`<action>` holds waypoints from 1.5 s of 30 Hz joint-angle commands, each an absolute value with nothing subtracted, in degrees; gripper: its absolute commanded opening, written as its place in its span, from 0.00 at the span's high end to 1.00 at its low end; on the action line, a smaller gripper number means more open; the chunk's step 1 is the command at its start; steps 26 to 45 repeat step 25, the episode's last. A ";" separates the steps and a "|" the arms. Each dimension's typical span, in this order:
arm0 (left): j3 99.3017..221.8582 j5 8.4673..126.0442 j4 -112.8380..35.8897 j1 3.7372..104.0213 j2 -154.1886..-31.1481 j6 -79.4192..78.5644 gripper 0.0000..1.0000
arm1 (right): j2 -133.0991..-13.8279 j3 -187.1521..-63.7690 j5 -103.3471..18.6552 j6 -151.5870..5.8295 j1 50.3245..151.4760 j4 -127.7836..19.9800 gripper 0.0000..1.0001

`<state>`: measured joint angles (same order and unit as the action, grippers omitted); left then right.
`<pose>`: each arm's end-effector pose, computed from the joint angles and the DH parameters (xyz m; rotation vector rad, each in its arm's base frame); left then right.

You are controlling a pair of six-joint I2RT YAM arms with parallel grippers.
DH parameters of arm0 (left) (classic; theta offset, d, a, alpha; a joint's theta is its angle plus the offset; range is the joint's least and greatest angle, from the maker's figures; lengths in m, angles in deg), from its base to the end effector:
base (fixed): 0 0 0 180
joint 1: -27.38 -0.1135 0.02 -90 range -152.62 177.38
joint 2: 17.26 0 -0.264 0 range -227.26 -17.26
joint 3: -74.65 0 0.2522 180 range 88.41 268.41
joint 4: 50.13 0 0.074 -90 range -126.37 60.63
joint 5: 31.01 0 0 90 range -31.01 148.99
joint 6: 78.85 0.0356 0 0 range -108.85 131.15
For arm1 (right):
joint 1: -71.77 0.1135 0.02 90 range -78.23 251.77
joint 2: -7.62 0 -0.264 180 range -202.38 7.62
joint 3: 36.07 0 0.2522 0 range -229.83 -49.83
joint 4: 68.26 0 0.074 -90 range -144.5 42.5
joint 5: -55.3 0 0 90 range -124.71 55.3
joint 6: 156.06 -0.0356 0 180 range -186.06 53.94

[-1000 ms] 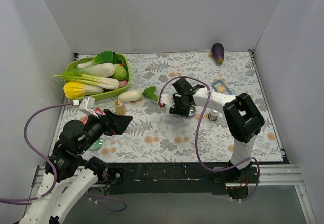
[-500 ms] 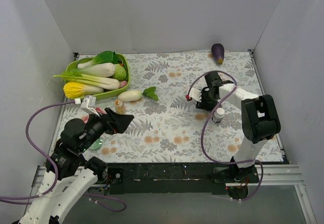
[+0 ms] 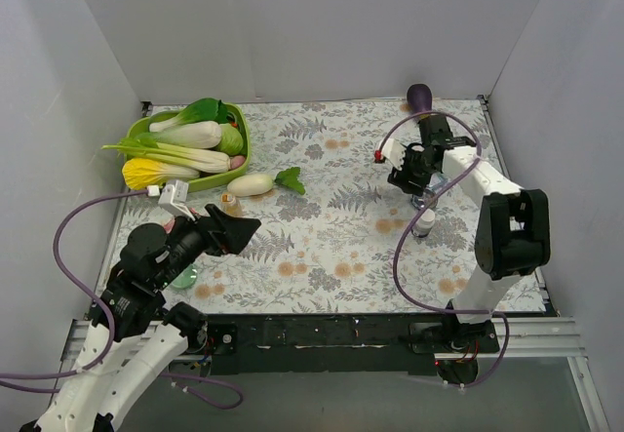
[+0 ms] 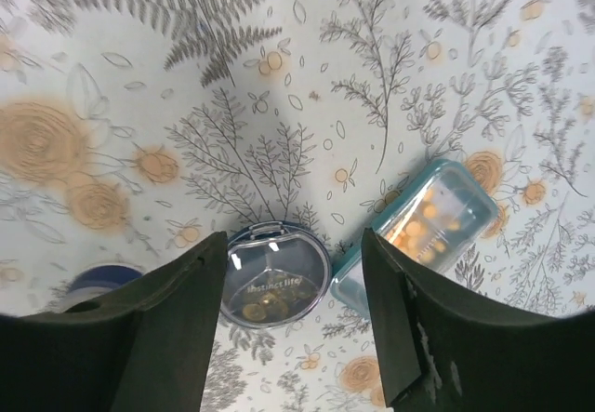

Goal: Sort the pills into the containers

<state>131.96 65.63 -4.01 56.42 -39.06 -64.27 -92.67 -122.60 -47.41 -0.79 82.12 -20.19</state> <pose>0.0746 -0.0462 0.3379 -0.6937 1.8620 -1.3728 0.3561 0.0730 0.2174 -1.6549 2.0139 -0.0440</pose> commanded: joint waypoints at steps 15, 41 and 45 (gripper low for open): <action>143.60 61.10 -0.51 56.21 -50.57 -53.19 0.02 | -49.52 -117.76 -32.16 -64.13 79.69 -36.75 0.02; 146.33 59.88 1.07 56.21 -51.63 -52.31 0.02 | -44.15 -117.50 -34.35 -65.62 77.05 -36.74 0.02; 146.33 59.88 1.07 56.21 -51.63 -52.31 0.02 | -44.15 -117.50 -34.35 -65.62 77.05 -36.74 0.02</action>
